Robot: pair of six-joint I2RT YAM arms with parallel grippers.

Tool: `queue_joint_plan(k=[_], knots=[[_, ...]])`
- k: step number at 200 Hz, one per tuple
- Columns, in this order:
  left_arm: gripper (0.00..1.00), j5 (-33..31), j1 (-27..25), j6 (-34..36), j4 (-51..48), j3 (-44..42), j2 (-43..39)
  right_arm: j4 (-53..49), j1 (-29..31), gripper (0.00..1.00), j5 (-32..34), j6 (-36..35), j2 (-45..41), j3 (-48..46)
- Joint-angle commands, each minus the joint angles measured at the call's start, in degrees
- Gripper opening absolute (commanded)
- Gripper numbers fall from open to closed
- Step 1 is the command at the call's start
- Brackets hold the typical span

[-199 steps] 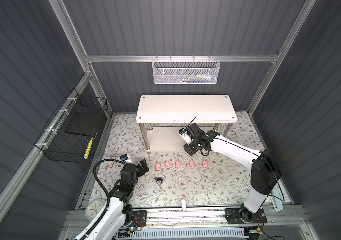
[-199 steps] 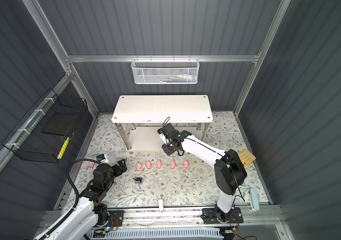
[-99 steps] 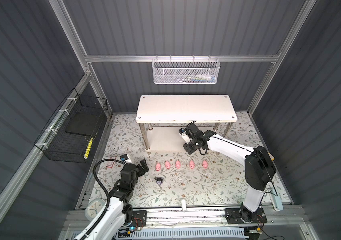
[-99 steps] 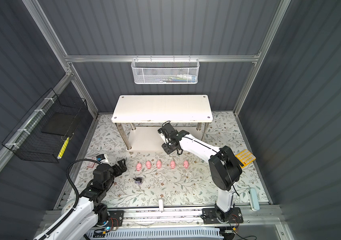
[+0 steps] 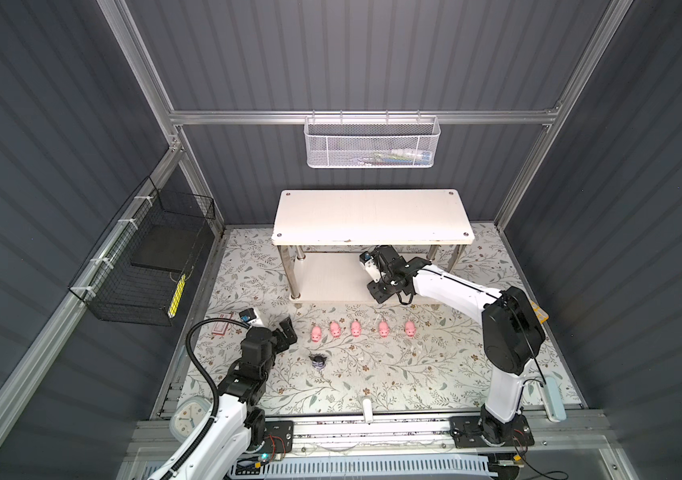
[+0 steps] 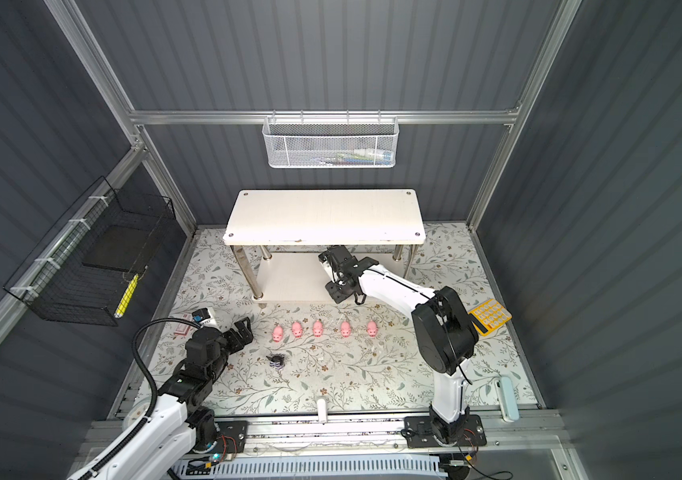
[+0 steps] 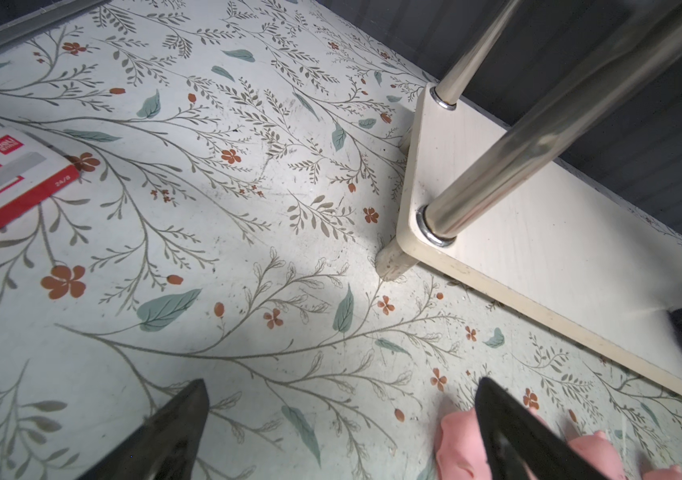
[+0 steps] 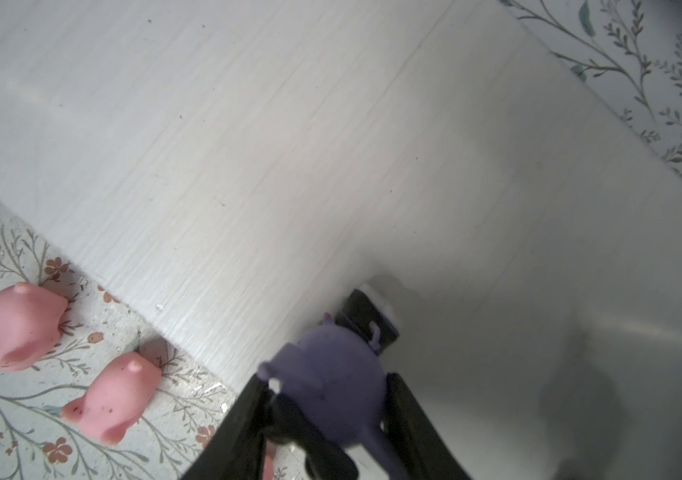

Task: Place and organize the plastic toys onto the shelf
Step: 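Carry the purple figurine with the right gripper onto the lower shelf, then lower the figurine onto the lower shelf and open the right gripper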

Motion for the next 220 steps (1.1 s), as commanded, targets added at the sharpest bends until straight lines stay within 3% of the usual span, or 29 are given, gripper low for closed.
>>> queue_joint_plan(k=[1, 220], knots=[[1.00, -0.8, -0.4, -0.8, -0.3, -0.8, -0.4, 0.8, -0.9, 0.33, -0.4, -0.6, 1.2, 1.7], [1.00, -0.7, -0.4, -0.8, 0.3, -0.8, 0.2, 1.1, -2.2, 0.44, -1.8, -0.2, 3.9, 4.5]])
